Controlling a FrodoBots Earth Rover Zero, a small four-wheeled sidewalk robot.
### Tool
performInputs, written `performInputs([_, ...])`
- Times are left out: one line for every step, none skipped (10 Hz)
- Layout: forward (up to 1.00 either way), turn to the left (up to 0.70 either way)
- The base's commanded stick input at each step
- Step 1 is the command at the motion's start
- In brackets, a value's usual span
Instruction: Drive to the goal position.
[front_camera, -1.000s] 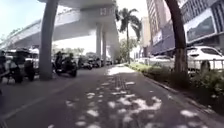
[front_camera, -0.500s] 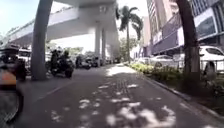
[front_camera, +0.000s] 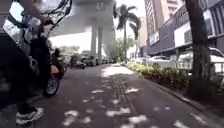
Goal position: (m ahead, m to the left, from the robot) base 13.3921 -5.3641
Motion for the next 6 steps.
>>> performInputs([0.70, 0.00])
performInputs([0.70, 0.00])
performInputs([0.70, 0.00])
performInputs([0.70, 0.00])
performInputs([0.70, 0.00])
performInputs([0.70, 0.00])
